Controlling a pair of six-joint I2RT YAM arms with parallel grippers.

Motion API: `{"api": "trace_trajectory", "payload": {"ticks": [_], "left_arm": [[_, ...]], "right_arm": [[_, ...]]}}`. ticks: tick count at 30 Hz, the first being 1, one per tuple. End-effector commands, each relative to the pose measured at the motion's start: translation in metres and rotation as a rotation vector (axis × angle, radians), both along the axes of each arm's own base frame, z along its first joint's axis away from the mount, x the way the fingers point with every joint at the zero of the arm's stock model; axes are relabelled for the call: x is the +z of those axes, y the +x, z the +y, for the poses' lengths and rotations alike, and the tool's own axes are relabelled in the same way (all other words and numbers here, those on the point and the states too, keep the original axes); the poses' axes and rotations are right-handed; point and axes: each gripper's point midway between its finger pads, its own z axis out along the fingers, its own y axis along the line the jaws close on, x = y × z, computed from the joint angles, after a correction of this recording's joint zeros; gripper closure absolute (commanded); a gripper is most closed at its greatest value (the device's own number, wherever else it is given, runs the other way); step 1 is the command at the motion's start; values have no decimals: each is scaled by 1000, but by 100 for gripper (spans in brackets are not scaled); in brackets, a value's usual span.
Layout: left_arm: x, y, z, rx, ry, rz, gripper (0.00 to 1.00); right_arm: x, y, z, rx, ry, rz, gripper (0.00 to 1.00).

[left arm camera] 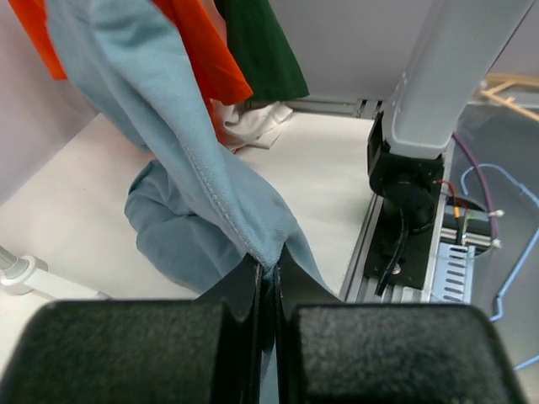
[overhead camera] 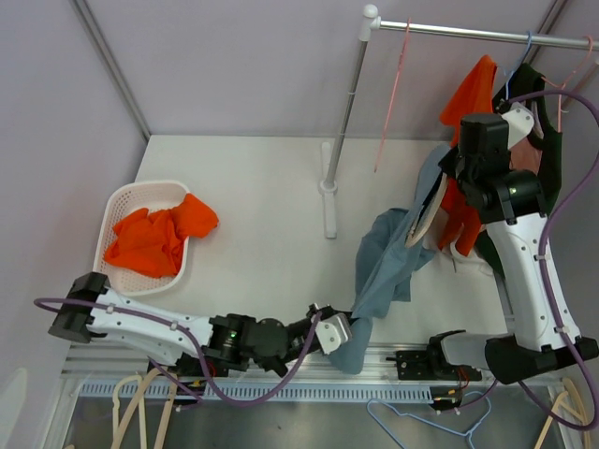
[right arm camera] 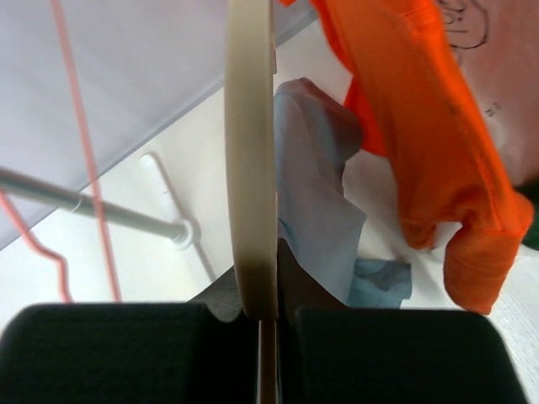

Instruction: Remove the t-shirt from the hanger

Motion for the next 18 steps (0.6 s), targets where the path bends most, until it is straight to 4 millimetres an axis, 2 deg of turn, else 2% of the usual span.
{"api": "trace_trajectory", "payload": {"ticks": [1, 2, 4, 5, 6, 7, 8, 9, 10, 11, 12, 13, 14, 15, 16, 17, 18], "left_arm": [[19, 11, -13, 27, -87, 8, 99], [16, 27, -15, 58, -87, 29, 99], [21, 42, -26, 60, -100, 62, 99], [9, 69, -23, 114, -71, 114, 99], [13, 80, -34, 124, -60, 141, 99], [26, 90, -42, 116, -70, 158, 99], [19, 113, -42, 166, -27, 162, 99], [31, 120, -47, 184, -10, 164, 99], [34, 133, -57, 226, 0, 162, 99], [31, 144, -59, 256, 29, 149, 99], [41, 151, -62, 276, 41, 154, 99], [44, 154, -76, 253, 46, 181, 99], [33, 159, -79, 257, 75, 231, 99], [46, 174, -81, 273, 55, 260, 99], [44, 177, -82, 267, 86, 304, 99], [24, 181, -92, 263, 121, 366, 99], [26, 186, -95, 247, 119, 389, 99]], "right_arm": [[43, -12, 11, 63, 69, -150, 100], [49, -17, 9, 67, 64, -164, 100], [58, -28, 11, 96, 69, -162, 100], [61, -34, 20, 143, 91, -158, 100], [61, -41, 24, 171, 104, -147, 100], [59, -47, 29, 196, 120, -139, 100], [57, -51, 37, 229, 149, -128, 100], [54, -59, 37, 237, 153, -114, 100], [50, -63, 38, 244, 159, -100, 100], [47, -65, 39, 250, 166, -88, 100], [43, -69, 41, 261, 168, -72, 100], [44, -72, 41, 270, 175, -72, 100], [45, -75, 44, 282, 185, -70, 100], [44, -81, 54, 335, 216, -55, 100], [47, -86, 61, 377, 239, -51, 100], [59, -94, 67, 419, 263, -73, 100], [61, -101, 72, 447, 285, -68, 100]]}}
